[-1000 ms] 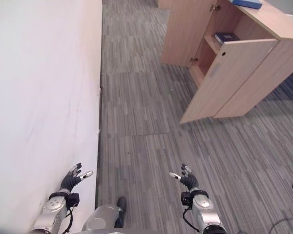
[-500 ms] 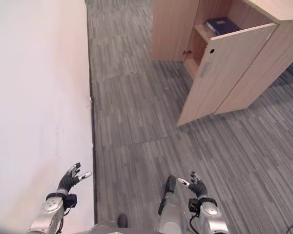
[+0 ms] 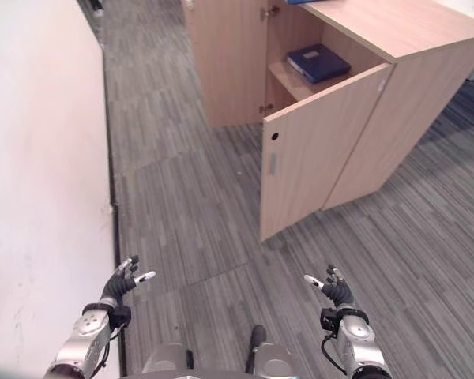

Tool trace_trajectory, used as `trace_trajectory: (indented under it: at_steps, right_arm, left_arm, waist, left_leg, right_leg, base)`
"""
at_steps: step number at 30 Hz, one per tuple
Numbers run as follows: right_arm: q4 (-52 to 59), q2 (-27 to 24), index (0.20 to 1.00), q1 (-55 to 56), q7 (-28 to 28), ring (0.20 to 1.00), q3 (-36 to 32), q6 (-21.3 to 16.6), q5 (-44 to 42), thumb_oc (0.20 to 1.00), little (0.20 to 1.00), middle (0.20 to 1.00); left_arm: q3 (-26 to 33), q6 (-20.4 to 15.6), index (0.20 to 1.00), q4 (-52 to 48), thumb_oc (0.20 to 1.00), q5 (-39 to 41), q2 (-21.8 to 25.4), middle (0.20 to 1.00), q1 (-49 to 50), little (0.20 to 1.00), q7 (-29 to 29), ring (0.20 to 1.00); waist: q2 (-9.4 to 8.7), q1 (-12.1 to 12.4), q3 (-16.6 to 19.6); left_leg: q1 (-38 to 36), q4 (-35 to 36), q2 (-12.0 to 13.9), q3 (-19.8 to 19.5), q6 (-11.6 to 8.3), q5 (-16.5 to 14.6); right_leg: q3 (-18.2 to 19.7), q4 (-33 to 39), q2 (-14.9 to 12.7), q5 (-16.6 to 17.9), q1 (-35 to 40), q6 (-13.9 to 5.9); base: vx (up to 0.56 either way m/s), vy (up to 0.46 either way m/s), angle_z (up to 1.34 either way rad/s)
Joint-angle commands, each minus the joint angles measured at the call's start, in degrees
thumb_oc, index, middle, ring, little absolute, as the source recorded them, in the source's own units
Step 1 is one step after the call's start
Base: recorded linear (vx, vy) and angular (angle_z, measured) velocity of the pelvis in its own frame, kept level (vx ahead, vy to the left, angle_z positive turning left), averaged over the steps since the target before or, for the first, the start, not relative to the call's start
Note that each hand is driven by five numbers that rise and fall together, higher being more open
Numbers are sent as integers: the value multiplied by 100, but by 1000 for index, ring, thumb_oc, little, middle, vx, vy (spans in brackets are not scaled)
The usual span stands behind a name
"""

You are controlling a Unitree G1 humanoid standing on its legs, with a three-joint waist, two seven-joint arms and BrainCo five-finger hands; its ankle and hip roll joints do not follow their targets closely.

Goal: Put the empty folder in the office cabinet

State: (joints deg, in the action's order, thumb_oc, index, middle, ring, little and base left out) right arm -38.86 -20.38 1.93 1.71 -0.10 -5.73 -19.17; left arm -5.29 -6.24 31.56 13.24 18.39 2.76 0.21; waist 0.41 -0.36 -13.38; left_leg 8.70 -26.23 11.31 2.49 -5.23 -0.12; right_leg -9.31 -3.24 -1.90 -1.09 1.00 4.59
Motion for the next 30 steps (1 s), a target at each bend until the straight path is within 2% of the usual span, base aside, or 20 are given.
trace_trajectory:
  at_steps: [1, 3, 4, 5, 6, 7, 9, 14, 16, 18, 19, 20, 22, 23, 24, 25, 26, 28, 29, 30]
  right_arm:
    - [215, -326, 1000, 23, -2, 1000, -29, -197, -192, 1000, 1000, 1000]
    - [205, -328, 1000, 32, -12, 1000, -22, -197, -179, 1000, 1000, 1000]
    - [174, -330, 1000, 47, -9, 1000, -5, -202, -173, 1000, 1000, 1000]
    - [176, -331, 1000, 53, -9, 1000, -2, -202, -173, 1000, 1000, 1000]
    - [94, -344, 1000, 56, -25, 1000, 28, -201, -162, 1000, 1000, 1000]
    - [91, -345, 1000, 55, -26, 1000, 32, -203, -163, 1000, 1000, 1000]
    - [-70, -379, 1000, 14, -107, 1000, 112, -162, -89, 1000, 1000, 1000]
    - [-241, -340, 1000, 25, -165, 1000, 2, -111, -113, 1000, 1000, 1000]
    - [-285, -211, 1000, 145, -159, 1000, -204, -103, -223, 1000, 1000, 1000]
    - [-317, -113, 1000, 166, -183, 1000, -240, -93, -247, 1000, 1000, 1000]
    - [-302, -70, 1000, 140, -173, 1000, -238, -91, -246, 1000, 1000, 1000]
    - [-241, 51, 1000, -58, -82, 1000, -182, -118, -294, 1000, 1000, 1000]
    - [-82, 153, 1000, -98, -42, 1000, -101, -155, -317, 1000, 1000, 1000]
    - [-77, 156, 1000, -96, -39, 1000, -101, -153, -315, 1000, 1000, 1000]
    - [-26, 203, 1000, -67, -68, 1000, -53, -148, -278, 1000, 1000, 1000]
    - [-35, 224, 1000, -81, -95, 1000, -4, -141, -241, 1000, 1000, 1000]
    - [-91, 273, 1000, -66, -113, 1000, 92, -134, -145, 1000, 1000, 1000]
    - [-93, 273, 1000, -71, -113, 1000, 92, -135, -144, 1000, 1000, 1000]
    - [-196, 332, 1000, -55, -143, 1000, 198, -130, -74, 1000, 1000, 1000]
    - [-210, 372, 1000, -26, -148, 1000, 214, -114, -39, 1000, 1000, 1000]
  left_arm:
    - [-194, -226, 1000, -347, 1000, 126, 123, 1000, -5, 1000, 6, 1000]
    - [-212, -233, 1000, -344, 1000, 124, 99, 1000, 10, 1000, 7, 1000]
    - [-231, -255, 1000, -300, 1000, 108, 62, 1000, -10, 1000, 46, 1000]
    - [-233, -260, 1000, -293, 1000, 107, 61, 1000, -8, 1000, 47, 1000]
    - [-205, -289, 1000, -251, 1000, 121, 43, 1000, 9, 1000, 99, 1000]
    - [-204, -295, 1000, -244, 1000, 121, 42, 1000, 9, 1000, 101, 1000]
    - [-140, -346, 1000, -170, 1000, 165, 40, 1000, 81, 1000, 137, 1000]
    - [-278, -373, 1000, -2, 1000, 144, -8, 1000, 54, 1000, 74, 1000]
    - [-461, -361, 1000, -32, 1000, 68, 59, 1000, -45, 1000, -16, 1000]
    - [-496, -365, 1000, -54, 1000, 62, 84, 1000, -95, 1000, -38, 1000]
    - [-496, -362, 1000, -82, 1000, 56, 134, 1000, -129, 1000, -29, 1000]
    - [-516, -337, 1000, -173, 1000, 25, 295, 1000, -180, 1000, 12, 1000]
    - [-458, -312, 1000, -314, 1000, 52, 370, 1000, -105, 1000, -24, 1000]
    - [-456, -310, 1000, -318, 1000, 52, 373, 1000, -103, 1000, -25, 1000]
    - [-396, -292, 1000, -411, 1000, 69, 368, 1000, -1, 1000, -62, 1000]
    - [-338, -276, 1000, -474, 1000, 73, 364, 1000, 80, 1000, -96, 1000]
    - [-184, -224, 1000, -488, 1000, 45, 311, 1000, 223, 1000, -135, 1000]
    - [-181, -221, 1000, -492, 1000, 45, 310, 1000, 222, 1000, -136, 1000]
    - [-23, -156, 1000, -471, 1000, 64, 236, 1000, 378, 1000, -133, 1000]
    - [35, -136, 1000, -487, 1000, 62, 184, 1000, 460, 1000, -144, 1000]
  waist:
    - [312, 116, -91]
    - [356, 132, -97]
    - [428, 180, -97]
    - [410, 190, -103]
    - [459, 225, -106]
    - [441, 236, -112]
    - [496, 320, -66]
    - [564, 205, 158]
    - [432, -21, 299]
    - [356, -98, 343]
    - [286, -72, 353]
    - [302, 36, 306]
    - [376, 185, 272]
    - [370, 182, 290]
    - [365, 222, 265]
    - [353, 247, 233]
    - [332, 353, 149]
    - [345, 371, 157]
    - [265, 530, 66]
    - [215, 605, 71]
  left_leg:
    - [-150, 1731, 358, -304, -212, 839]
    - [-180, 2079, 384, -435, -253, 954]
    - [46, 2592, 409, -877, -349, 1145]
    - [-2, 2622, 400, -851, -355, 1136]
    - [238, 2899, 417, -1263, -428, 1189]
    - [207, 2907, 411, -1238, -433, 1171]
    - [296, 2824, 437, -1991, -562, 1192]
    - [86, 2753, 522, -1972, -673, 1081]
    - [-53, 2644, 443, -1542, -681, 839]
    - [-155, 2658, 365, -1275, -642, 685]
    - [-270, 2717, 354, -1013, -623, 614]
    - [-550, 2932, 336, -337, -546, 480]
    - [-658, 2972, 210, 312, -377, 435]
    - [-629, 2973, 202, 307, -371, 452]
    - [-632, 2972, 105, 510, -257, 452]
    - [-644, 2952, -8, 729, -150, 438]
    - [-694, 2894, -189, 1079, 69, 398]
    - [-675, 2883, -166, 1094, 66, 404]
    - [-676, 2760, -331, 1395, 210, 314]
    - [-622, 2698, -400, 1507, 229, 304]
  right_leg:
    - [452, -73, -378, -549, 491, -915]
    - [583, -77, -370, -627, 577, -940]
    - [957, -145, -371, -805, 749, -987]
    - [970, -181, -388, -852, 755, -983]
    - [1405, -301, -353, -1045, 886, -994]
    - [1422, -343, -366, -1089, 881, -988]
    - [2154, -662, -331, -1372, 878, -1039]
    - [2574, -688, -680, -1391, 715, -1356]
    - [2712, -474, -1216, -852, 542, -1673]
    - [2729, -354, -1411, -553, 425, -1813]
    - [2654, -295, -1577, -214, 253, -1887]
    - [1392, -368, -1963, 430, -265, -1830]
    - [-282, -780, -2156, 430, -478, -1712]
    - [-284, -776, -2162, 446, -501, -1711]
    - [-636, -1026, -2030, 287, -539, -1661]
    - [-827, -1273, -1781, 78, -491, -1620]
    - [-1076, -1711, -1165, -390, -408, -1503]
    - [-1065, -1688, -1139, -362, -423, -1489]
    - [-1503, -1943, -813, -619, -238, -1430]
    - [-1597, -1685, -702, -771, -45, -1333]
  base:
    - [261, 171, -77]
    - [388, 227, -98]
    - [406, 219, -101]
    - [584, 341, -106]
    - [304, 174, -90]
    - [434, 328, -110]
    - [322, 341, -116]
    - [180, 474, -127]
    - [62, 494, -25]
    - [-21, 285, -70]
    - [-134, 493, -89]
    - [-208, 581, -94]
    - [-289, 581, -127]
    - [-231, 401, -243]
    - [-138, 362, -206]
    - [-265, 627, -120]
    - [-190, 463, -2]
    - [-129, 204, -56]
    - [-170, 158, -117]
    - [-212, 133, -125]
